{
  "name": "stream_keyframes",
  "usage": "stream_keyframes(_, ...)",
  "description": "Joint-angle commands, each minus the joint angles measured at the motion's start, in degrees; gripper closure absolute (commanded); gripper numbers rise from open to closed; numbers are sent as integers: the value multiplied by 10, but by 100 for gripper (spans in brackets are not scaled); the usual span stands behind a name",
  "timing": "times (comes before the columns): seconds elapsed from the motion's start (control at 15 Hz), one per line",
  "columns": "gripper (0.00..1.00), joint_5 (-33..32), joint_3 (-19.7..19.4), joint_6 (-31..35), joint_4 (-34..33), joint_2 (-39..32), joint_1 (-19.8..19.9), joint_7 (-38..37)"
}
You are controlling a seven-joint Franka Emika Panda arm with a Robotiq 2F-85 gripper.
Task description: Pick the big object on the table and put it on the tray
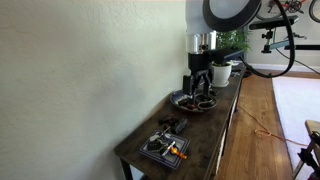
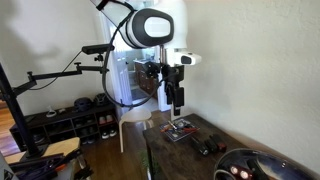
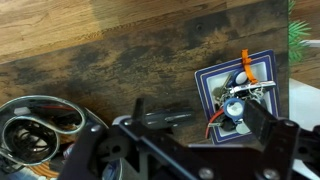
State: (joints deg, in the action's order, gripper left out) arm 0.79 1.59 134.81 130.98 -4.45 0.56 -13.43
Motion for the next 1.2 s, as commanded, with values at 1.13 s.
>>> stream_keyframes(1.13,0,-1,-34,3,-85,-113,-23,-187)
